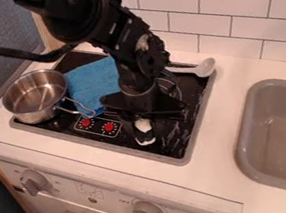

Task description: Put the sushi below the right burner

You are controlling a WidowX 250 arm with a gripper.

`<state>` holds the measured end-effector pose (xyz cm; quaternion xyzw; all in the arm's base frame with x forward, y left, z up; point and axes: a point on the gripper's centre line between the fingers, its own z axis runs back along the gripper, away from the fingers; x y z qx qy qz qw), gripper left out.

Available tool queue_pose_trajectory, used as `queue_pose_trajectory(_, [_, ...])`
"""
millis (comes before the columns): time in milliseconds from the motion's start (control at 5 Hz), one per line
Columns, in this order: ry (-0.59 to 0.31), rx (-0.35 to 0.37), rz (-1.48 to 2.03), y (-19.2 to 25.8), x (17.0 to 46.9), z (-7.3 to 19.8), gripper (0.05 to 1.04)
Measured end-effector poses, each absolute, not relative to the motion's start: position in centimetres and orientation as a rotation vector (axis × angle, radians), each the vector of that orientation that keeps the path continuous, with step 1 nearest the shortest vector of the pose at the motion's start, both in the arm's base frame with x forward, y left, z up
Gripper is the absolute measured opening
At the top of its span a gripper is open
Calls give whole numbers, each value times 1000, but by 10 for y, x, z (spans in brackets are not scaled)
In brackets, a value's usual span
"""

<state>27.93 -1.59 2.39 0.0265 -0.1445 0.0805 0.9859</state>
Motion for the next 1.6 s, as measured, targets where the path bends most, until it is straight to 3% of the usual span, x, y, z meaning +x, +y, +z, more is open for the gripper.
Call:
queue_pose_trajectory(200, [-279, 37, 126, -16, 279, 22, 861])
queue_pose_trajectory(400, [-268, 75, 141, -11, 281, 26, 1009])
queue_pose_trajectory(800, [-253, 80, 151, -6, 281, 36, 1000])
queue_pose_trajectory(1200, [-397, 66, 160, -4, 282, 90, 1000])
queue_pose_trajectory(1400, [-455, 54, 153, -4, 279, 107, 1000])
queue_pose_trajectory(1600, [-458, 53, 159, -3, 279, 108, 1000])
